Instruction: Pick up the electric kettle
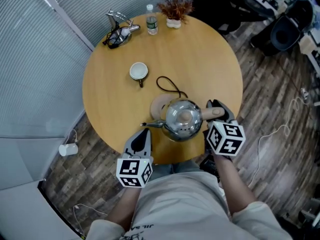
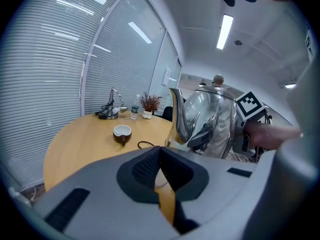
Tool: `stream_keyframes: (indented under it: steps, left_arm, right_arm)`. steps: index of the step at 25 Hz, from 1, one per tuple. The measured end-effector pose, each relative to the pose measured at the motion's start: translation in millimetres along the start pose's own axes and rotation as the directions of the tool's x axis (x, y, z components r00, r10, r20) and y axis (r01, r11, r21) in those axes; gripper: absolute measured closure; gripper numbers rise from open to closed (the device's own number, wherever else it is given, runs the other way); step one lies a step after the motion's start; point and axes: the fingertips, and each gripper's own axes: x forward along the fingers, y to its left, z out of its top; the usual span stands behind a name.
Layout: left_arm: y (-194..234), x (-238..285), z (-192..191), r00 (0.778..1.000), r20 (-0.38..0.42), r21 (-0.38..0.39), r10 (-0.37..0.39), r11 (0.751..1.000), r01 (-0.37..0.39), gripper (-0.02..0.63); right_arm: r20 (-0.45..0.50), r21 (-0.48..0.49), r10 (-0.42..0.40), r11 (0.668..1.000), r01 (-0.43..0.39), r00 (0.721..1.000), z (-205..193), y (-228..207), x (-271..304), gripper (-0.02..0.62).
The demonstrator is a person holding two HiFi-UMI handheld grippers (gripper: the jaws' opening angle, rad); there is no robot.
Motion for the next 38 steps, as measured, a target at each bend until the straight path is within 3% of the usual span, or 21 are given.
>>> stream_keyframes:
  steps: [19, 38]
  left_arm:
    - [1.3, -20.7, 19.3, 0.998, 0.051, 0.028, 0.022, 0.999, -0.024, 0.603]
    - [-5.9, -24.5, 16.5, 0.999, 0.05, 0.025, 0.022, 0.999, -0.023, 0.603]
  right_arm:
    - [0.034, 0.043, 0.021, 0.999, -0.022, 0.999, 0.7, 8.2, -33.7, 0.505]
    - [0.038, 0.039, 0.035, 0.999, -0.037, 0.999, 4.4, 8.2, -35.1, 0.505]
